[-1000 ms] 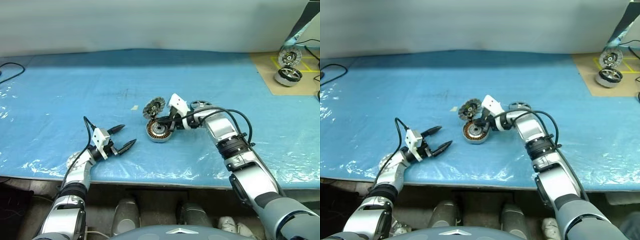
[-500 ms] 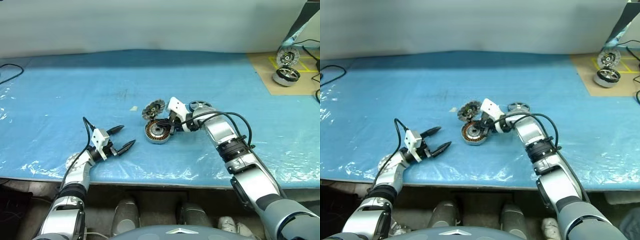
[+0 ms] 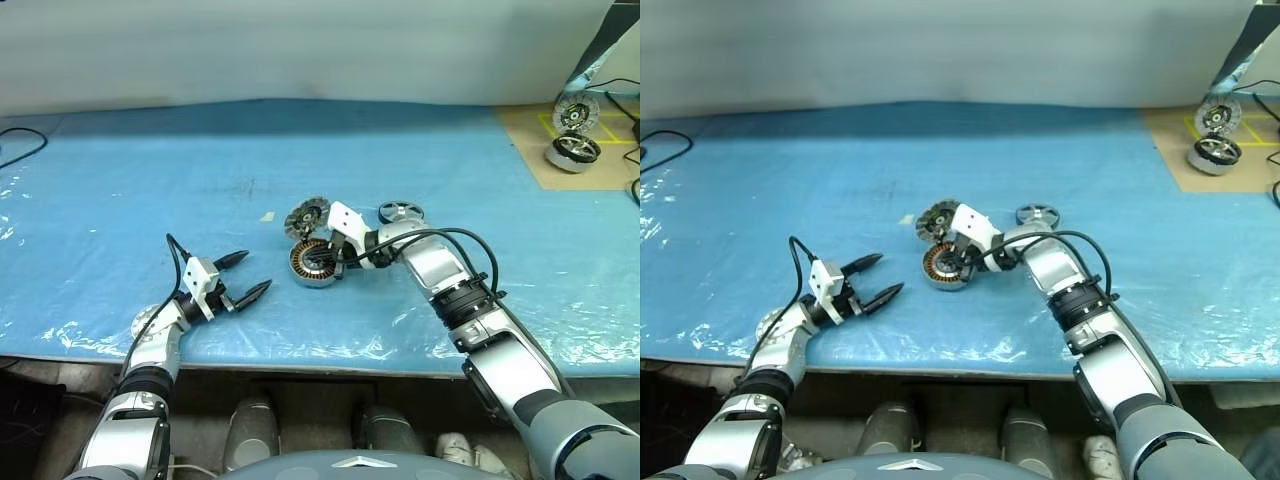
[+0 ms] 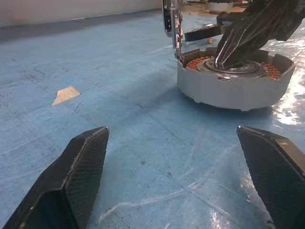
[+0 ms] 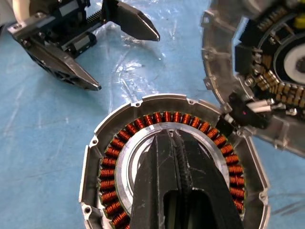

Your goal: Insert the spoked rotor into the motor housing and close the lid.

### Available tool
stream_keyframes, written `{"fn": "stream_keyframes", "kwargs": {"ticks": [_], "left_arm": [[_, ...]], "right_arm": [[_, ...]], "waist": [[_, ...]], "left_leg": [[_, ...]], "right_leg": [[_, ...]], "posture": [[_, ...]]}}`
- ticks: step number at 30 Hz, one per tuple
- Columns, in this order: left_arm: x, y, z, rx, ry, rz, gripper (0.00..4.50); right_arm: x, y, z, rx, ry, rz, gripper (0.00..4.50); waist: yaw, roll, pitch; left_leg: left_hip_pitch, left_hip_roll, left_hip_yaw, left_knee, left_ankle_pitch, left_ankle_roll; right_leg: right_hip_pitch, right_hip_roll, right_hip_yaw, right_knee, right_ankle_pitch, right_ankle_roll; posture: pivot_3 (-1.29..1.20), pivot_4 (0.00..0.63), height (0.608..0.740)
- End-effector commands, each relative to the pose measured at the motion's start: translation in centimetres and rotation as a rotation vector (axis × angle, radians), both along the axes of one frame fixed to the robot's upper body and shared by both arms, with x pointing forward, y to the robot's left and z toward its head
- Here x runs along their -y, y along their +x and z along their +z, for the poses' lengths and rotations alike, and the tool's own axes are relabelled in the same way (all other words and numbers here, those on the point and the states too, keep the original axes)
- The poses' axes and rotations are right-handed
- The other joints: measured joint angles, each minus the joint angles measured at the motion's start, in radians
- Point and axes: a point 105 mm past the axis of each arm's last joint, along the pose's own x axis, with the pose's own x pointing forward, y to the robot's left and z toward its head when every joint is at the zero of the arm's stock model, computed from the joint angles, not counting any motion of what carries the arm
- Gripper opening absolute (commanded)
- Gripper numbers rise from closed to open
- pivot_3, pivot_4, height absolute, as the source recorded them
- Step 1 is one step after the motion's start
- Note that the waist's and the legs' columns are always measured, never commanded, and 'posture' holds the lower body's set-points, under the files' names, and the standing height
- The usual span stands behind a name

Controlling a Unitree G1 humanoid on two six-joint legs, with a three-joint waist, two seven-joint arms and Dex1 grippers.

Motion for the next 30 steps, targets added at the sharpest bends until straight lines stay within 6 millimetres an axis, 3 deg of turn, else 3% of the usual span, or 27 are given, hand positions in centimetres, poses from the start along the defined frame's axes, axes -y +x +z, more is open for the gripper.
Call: {"fn": "stream_keyframes", "kwargs": {"ticks": [1,4,6,13,23,30], "left_arm": [[0.4,-1.4,-2.8,-0.120,0.021,-0.020,4.50],[0.4,-1.3,-2.8,-0.121,0.022,-0.019,4.50],[0.4,-1.3,-2.8,-0.120,0.023,-0.020,4.50],[0.4,-1.3,-2.7,-0.118,0.019,-0.021,4.50],[0.5,-1.2,-2.6,-0.116,0.019,-0.026,4.50],[0.4,-1.2,-2.7,-0.119,0.021,-0.025,4.50]], "right_arm": [[1.6,-0.1,-3.4,-0.072,-0.120,-0.062,0.04],[1.3,-1.3,-3.9,-0.176,-0.090,-0.052,0.04],[0.7,-1.8,-3.1,-0.241,-0.003,-0.054,0.04],[-1.0,-2.2,4.4,-0.282,0.385,0.008,0.04],[-0.2,0.0,1.1,-0.145,0.180,-0.111,0.04],[-0.7,0.8,1.5,-0.157,0.223,-0.146,0.04]], "waist": [[-0.001,-0.001,0.000],[-0.001,-0.001,-0.001],[0.000,-0.001,-0.001],[0.005,0.000,0.000],[0.013,0.000,0.000],[0.014,0.000,0.000]], "left_leg": [[0.001,0.000,0.000,0.000,0.000,0.000],[0.004,0.000,0.000,0.000,-0.002,0.004],[0.005,0.000,0.000,-0.001,-0.002,0.004],[-0.001,0.000,0.000,-0.003,-0.002,0.003],[-0.002,0.000,0.000,-0.003,0.000,0.000],[-0.002,0.000,0.000,-0.002,0.000,0.000]], "right_leg": [[0.001,0.000,0.000,0.000,0.000,0.000],[0.005,-0.001,0.001,-0.001,-0.001,0.002],[0.005,-0.001,0.001,-0.001,-0.001,0.001],[-0.001,0.000,0.001,-0.001,-0.001,0.000],[-0.003,0.000,0.000,-0.001,-0.001,0.000],[-0.002,0.000,0.000,-0.001,-0.001,0.001]], "posture": [[0.00,0.150,0.740],[0.00,0.150,0.740],[0.00,0.150,0.740],[0.00,0.150,0.740],[0.00,0.150,0.740],[0.00,0.150,0.740]]}}
